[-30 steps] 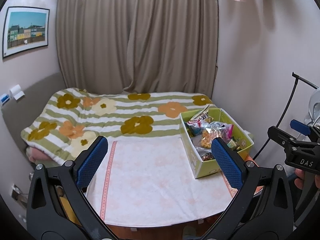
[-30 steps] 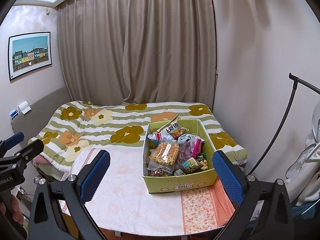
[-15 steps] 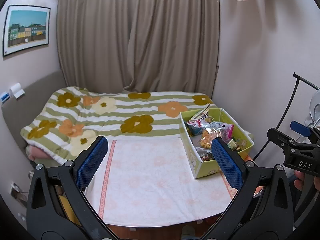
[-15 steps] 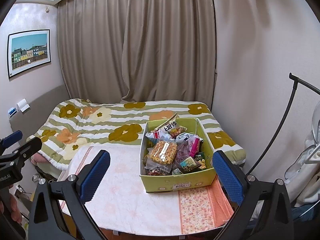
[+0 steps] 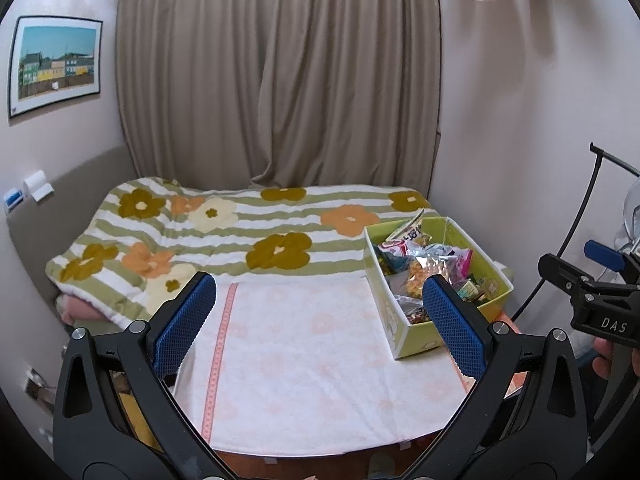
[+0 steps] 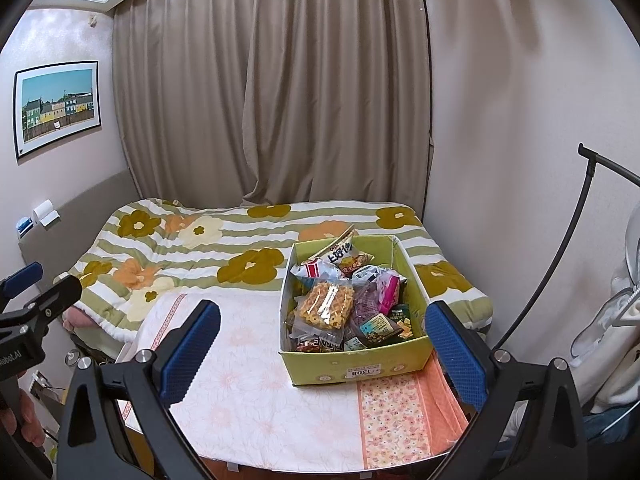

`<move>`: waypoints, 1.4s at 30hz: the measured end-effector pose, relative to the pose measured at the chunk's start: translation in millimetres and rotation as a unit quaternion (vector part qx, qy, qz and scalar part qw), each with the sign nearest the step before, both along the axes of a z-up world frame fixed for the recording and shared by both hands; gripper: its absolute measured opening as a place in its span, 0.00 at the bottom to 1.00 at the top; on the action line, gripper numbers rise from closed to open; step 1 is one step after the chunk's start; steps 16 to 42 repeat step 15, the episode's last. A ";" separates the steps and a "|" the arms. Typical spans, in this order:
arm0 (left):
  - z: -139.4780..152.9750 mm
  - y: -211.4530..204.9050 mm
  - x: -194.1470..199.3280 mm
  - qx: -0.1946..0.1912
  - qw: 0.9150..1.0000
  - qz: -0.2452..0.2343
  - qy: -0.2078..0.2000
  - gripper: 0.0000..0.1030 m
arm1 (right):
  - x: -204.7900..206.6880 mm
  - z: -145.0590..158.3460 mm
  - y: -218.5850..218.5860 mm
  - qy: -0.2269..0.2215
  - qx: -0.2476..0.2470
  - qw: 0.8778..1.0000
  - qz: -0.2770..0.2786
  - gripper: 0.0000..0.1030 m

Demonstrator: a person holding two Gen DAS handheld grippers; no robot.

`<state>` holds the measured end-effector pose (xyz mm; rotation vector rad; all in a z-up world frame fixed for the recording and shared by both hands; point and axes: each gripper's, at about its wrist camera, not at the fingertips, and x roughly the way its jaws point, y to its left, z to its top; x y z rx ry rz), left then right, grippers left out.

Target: Organize snacks

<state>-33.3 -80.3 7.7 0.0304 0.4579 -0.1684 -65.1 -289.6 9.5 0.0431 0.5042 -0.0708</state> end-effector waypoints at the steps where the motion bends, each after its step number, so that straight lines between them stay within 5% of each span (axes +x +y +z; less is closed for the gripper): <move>1: -0.4 -0.8 -0.3 0.003 1.000 0.000 0.000 1.00 | 0.1 0.0 0.0 0.000 0.000 1.000 0.000 0.99; 42: -4.2 2.4 -2.0 0.009 1.000 -0.017 -0.005 1.00 | 0.2 -3.4 11.7 0.011 0.000 1.000 -0.005 0.99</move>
